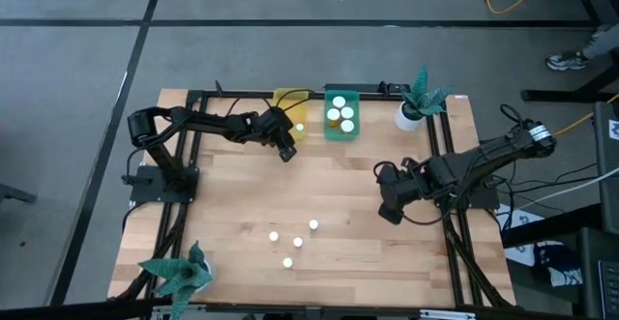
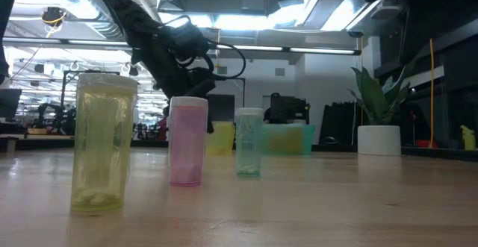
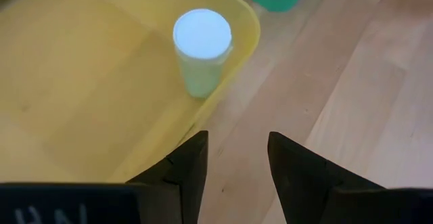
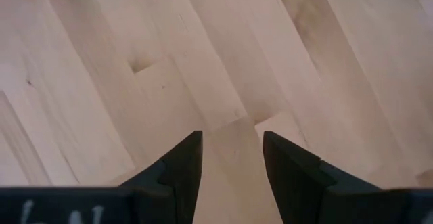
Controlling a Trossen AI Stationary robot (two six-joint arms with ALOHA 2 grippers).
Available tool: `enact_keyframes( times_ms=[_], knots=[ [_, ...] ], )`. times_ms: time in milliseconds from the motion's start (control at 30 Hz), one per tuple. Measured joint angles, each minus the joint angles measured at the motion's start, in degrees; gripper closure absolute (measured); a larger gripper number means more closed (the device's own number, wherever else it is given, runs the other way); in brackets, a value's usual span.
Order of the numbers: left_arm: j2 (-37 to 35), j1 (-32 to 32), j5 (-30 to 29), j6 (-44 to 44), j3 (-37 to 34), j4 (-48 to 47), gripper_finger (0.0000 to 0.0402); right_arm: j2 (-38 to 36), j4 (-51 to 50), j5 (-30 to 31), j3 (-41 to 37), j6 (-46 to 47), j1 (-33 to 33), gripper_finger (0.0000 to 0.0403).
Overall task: Pick and place medicine bottles into bin by pill shape (circle, oval)
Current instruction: Adjust the yellow bin, then move the green tablet bottle to the top of the table
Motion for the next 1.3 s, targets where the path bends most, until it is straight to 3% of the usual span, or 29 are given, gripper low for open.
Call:
enact_keyframes(
  times_ms=[733, 833, 933, 1033, 1300],
  knots=[
    [-1.18, -3.25, 0.43, 0.27, -0.04, 0.59, 0.0252, 0.04, 0.53, -0.02, 0.0, 2.97, 4.74, 0.0245],
    [-3.21, -4.5, 0.48, 0.26, -0.02, 0.08, 0.0252, 0.04, 1.7, 3.33, -0.6, 1.79, 6.59, 0.0245],
    [-6.67, -6.16, 0.56, 0.27, -0.02, -1.22, 0.0252, 0.04, 5.67, 10.26, -3.24, -3.48, 8.67, 0.0245],
    [-11.15, -8.32, 0.56, 0.26, -0.02, -2.7, 0.0252, 0.04, 12.91, 13.13, -7.18, -11.0, 9.64, 0.0245],
    [-19.98, -18.62, 3.18, 0.07, -0.02, -9.16, 0.0252, -0.2, 34.36, 11.7, -18.94, -15.88, 7.79, 0.0245]
  ],
)
